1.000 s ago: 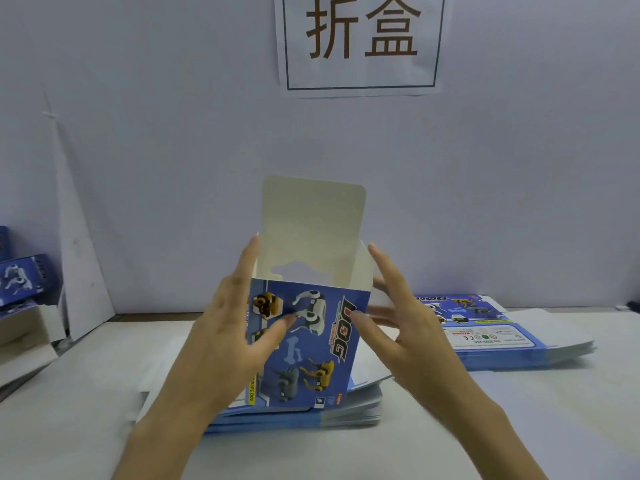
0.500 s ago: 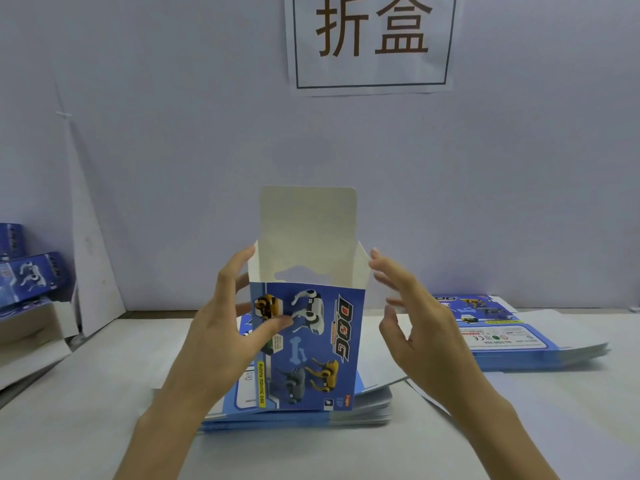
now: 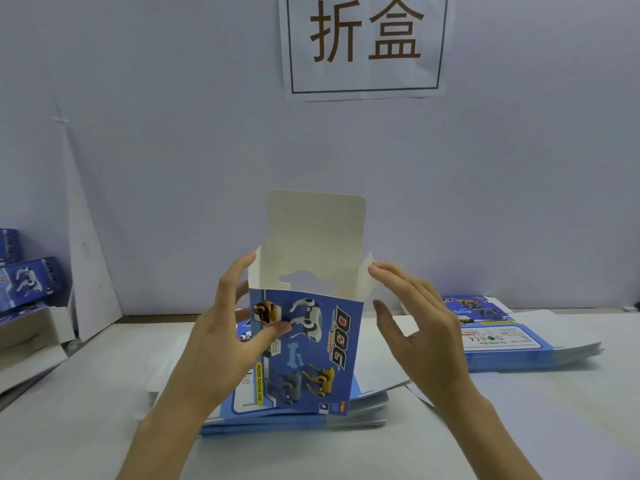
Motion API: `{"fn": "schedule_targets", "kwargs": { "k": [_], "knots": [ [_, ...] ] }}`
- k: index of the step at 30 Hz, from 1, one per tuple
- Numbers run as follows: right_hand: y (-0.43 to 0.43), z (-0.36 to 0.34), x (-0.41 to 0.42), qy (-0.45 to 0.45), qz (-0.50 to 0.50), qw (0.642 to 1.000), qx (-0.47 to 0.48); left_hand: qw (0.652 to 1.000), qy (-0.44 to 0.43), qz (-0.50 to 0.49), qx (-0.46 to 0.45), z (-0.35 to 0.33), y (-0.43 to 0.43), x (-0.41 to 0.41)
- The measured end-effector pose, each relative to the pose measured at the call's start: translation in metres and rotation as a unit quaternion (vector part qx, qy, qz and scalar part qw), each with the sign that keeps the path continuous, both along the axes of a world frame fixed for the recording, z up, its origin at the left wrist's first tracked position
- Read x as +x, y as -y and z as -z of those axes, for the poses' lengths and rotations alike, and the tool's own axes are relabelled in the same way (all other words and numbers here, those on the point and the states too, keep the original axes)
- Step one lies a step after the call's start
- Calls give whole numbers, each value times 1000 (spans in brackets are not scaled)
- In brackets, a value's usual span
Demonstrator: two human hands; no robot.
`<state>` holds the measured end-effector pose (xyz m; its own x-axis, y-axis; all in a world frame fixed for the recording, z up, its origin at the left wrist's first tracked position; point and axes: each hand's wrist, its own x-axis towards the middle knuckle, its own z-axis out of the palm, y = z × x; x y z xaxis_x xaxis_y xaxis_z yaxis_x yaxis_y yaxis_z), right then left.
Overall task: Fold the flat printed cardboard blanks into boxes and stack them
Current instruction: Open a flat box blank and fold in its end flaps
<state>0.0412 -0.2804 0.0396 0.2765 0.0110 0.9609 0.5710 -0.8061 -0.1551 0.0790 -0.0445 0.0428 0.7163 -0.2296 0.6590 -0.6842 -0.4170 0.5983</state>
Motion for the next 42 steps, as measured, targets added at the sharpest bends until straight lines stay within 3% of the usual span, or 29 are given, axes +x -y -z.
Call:
{"fn": "schedule_targets", "kwargs": {
  "k": [3, 6, 10, 14, 20, 25, 28, 31, 33, 38, 42],
  "knots": [
    [-2, 10, 5, 47, 29, 998, 40, 1000, 1, 3, -3, 2, 0, 3],
    [-7, 23, 7, 34, 28, 998, 54, 1000, -1, 7, -15, 4, -1, 6],
    [-27, 39, 5, -47, -61, 992, 95, 1000, -3, 1, -26, 3, 0, 6],
    [-42, 44, -4, -135, -186, 957, 178, 1000, 7, -15, -10, 6, 6, 7],
    [-33, 20, -11, -157, -227, 937, 215, 999, 0, -6, -39, 2, 8, 3],
    [-56, 31, -23, -202, -300, 894, 266, 999, 7, -5, -47, 4, 16, 0],
    [-66, 27, -26, -203, -302, 904, 223, 997, -18, 6, -77, 3, 5, 5],
    [-56, 17, -21, -152, -129, 975, 98, 999, -2, 8, -47, -1, -1, 3],
    [-42, 13, -16, -137, -42, 989, 46, 1000, 19, 10, -19, -4, 1, 1],
    [-18, 8, -11, -154, -49, 987, 3, 994, 105, 8, -27, -6, -1, 0],
    [-13, 6, -11, -149, -78, 985, 30, 981, 189, -43, -23, -3, -12, 7]
  ]
}}
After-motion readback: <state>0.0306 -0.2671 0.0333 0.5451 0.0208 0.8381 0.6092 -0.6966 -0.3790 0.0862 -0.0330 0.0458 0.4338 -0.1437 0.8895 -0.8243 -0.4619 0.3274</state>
